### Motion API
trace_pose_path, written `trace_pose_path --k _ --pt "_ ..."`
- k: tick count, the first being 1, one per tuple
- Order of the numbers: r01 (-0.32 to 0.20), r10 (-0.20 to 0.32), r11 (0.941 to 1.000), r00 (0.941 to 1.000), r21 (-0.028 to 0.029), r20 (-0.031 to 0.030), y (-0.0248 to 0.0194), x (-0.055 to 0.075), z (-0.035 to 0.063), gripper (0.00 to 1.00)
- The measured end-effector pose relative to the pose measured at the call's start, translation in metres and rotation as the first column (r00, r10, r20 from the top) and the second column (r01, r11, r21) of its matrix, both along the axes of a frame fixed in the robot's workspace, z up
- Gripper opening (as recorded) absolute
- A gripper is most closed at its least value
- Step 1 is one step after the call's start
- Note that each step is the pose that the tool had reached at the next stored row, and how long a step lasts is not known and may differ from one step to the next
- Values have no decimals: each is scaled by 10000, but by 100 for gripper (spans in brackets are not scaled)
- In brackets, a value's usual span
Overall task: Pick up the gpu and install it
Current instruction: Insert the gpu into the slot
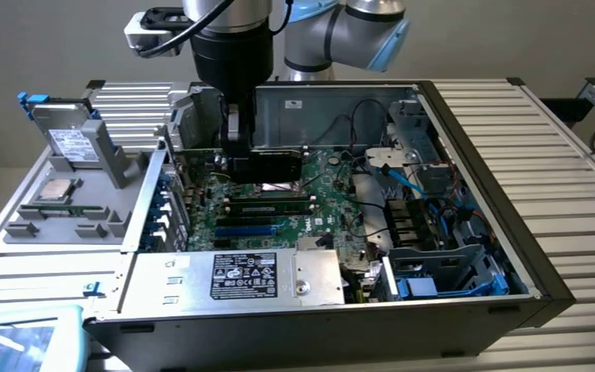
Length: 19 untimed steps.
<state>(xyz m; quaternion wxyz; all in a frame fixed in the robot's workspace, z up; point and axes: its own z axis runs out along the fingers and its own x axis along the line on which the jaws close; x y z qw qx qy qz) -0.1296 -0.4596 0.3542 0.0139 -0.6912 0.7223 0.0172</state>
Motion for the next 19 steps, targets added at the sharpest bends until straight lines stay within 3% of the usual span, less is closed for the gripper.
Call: trace_pose_path --k 7,13,19 --pt "16 -16 10000 10000 -1 0 -2 -52 -127 27" --pt "16 -16 10000 10000 -4 -19 -75 -53 -214 27" --pt "17 -17 10000 10000 -51 -44 -104 -54 -257 27"
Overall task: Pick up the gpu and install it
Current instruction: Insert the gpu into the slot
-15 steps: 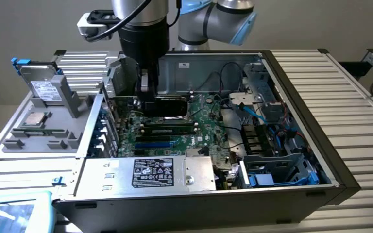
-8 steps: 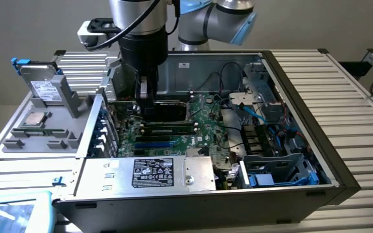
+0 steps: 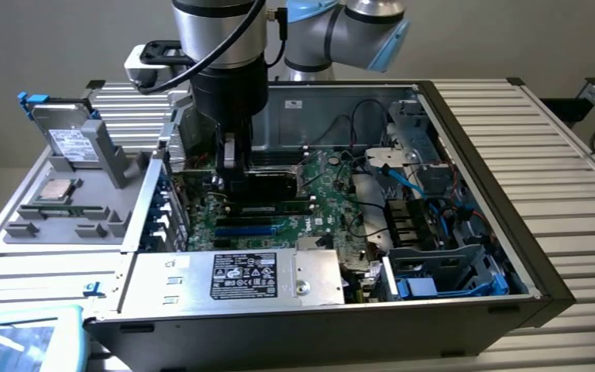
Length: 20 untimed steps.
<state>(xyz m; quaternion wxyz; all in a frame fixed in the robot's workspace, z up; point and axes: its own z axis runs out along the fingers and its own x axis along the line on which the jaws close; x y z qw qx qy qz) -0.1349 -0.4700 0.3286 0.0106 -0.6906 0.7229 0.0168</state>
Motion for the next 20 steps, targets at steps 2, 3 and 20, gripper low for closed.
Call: trace_pose_path --k 2,3,20 --pt "0 0 10000 10000 0 1 0 0 0 27" --pt "0 0 10000 10000 -1 0 0 0 -1 27" --pt "-2 2 10000 10000 0 -67 0 -13 -262 27"
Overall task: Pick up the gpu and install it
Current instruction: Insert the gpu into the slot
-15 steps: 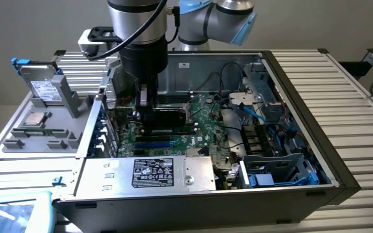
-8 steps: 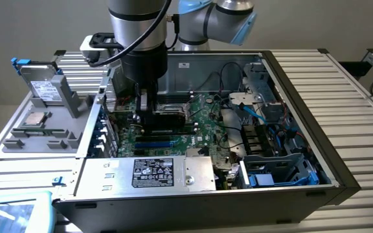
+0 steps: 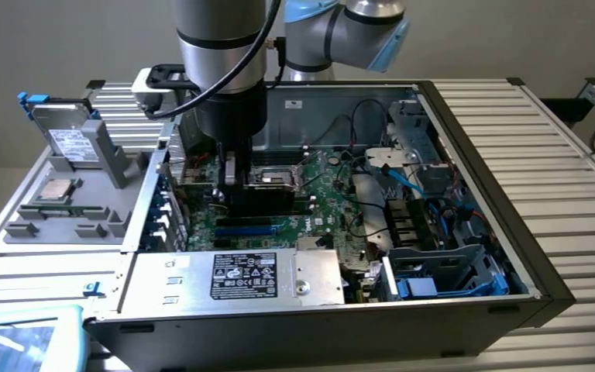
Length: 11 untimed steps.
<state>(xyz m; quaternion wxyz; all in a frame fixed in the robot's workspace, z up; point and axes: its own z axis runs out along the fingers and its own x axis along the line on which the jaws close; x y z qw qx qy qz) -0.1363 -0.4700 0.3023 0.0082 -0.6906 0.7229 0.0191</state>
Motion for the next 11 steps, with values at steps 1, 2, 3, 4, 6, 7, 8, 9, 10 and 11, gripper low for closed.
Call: trace_pose_path --k 1,2,3,4,6,7,8,9,10,11 --pt "0 0 10000 10000 0 -1 0 0 -18 27" --pt "1 -1 10000 10000 -1 -3 0 -2 -36 27" --pt "0 0 10000 10000 -1 -4 0 -2 -55 27" --pt "1 -1 10000 10000 -1 -5 0 -4 -73 27" --pt "1 -1 10000 10000 -1 -9 0 -7 -109 27" --pt "1 -1 10000 10000 0 -12 0 -10 -128 27" --pt "2 -2 10000 10000 -1 -17 0 -13 -145 27" --pt "1 -1 10000 10000 -1 -25 0 -14 -158 27" --pt "1 -1 10000 10000 -1 -34 0 -15 -170 27" --pt "0 0 10000 10000 -1 -43 0 -17 -184 27"
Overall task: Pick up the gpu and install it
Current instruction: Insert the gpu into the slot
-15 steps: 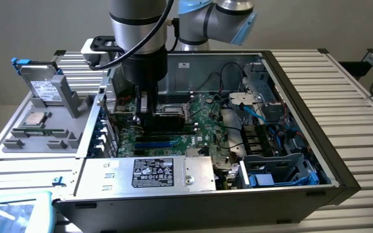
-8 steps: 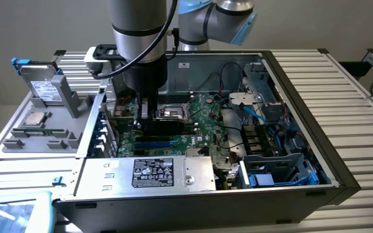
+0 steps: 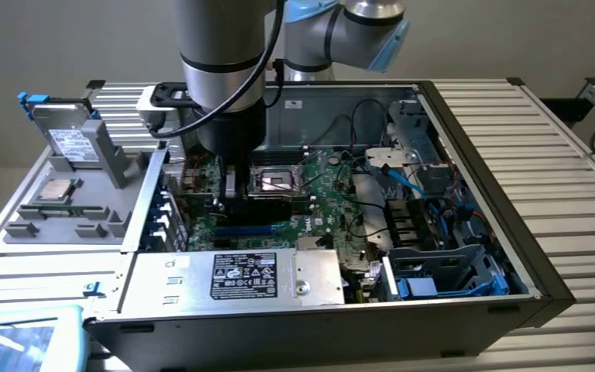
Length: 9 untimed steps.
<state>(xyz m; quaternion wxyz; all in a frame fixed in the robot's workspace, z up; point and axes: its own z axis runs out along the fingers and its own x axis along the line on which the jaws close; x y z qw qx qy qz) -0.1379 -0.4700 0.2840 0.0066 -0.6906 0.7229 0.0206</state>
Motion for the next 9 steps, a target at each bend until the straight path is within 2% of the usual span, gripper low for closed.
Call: trace_pose_path --k 9 --pt "0 0 10000 10000 3 -16 1 0 -31 27"
